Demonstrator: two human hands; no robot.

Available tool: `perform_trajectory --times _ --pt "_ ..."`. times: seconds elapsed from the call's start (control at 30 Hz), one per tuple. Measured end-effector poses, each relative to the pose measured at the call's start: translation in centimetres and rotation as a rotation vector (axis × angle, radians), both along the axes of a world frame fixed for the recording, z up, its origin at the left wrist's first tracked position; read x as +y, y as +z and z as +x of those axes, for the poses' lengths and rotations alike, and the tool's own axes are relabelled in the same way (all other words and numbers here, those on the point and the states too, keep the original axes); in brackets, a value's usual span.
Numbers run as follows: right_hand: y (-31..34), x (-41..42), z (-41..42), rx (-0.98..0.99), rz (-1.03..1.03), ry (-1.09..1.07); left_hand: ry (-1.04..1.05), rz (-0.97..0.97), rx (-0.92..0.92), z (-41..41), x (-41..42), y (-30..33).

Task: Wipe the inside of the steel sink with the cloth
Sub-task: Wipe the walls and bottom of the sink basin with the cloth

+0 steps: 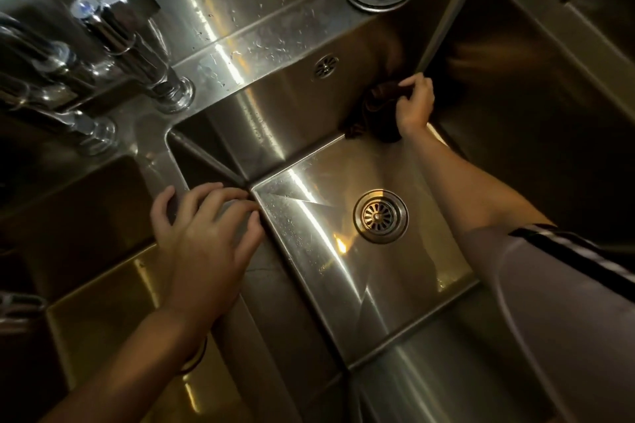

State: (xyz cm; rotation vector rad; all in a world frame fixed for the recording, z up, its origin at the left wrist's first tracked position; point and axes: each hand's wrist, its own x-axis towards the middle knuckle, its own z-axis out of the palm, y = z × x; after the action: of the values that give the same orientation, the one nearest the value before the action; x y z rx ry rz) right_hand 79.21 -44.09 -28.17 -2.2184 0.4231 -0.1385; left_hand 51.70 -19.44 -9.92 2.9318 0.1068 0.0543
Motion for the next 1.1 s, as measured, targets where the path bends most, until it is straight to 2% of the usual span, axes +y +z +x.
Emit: perform_trajectory --times 0.13,0.43,0.6,0.67,0.83,0.97,1.1 --pt "2.0 -0.2 -0.1 -0.079 -0.012 -0.012 0.001 0.005 0.027 0.0 0.0 0.2" --pt "11.2 -1.2 -0.3 -0.514 0.167 -0.01 0.014 -0.021 0.033 0.0 -0.1 0.4" --pt "11.8 -1.9 0.4 -0.581 0.183 -0.012 0.024 -0.027 0.031 0.0 -0.2 0.5" --pt "10.4 -2.3 0.5 -0.542 0.164 0.001 0.028 -0.033 0.032 0.0 -0.2 0.5" --pt "4.6 -2.5 0.4 -0.226 0.031 0.018 0.037 -0.036 0.026 -0.1 -0.2 0.5" --pt "1.2 -2.0 0.2 -0.032 -0.075 -0.053 0.037 -0.022 0.024 0.0 -0.1 0.2" --pt "0.4 -0.8 0.0 0.035 -0.152 -0.117 0.044 -0.004 0.022 0.1 0.0 0.0"
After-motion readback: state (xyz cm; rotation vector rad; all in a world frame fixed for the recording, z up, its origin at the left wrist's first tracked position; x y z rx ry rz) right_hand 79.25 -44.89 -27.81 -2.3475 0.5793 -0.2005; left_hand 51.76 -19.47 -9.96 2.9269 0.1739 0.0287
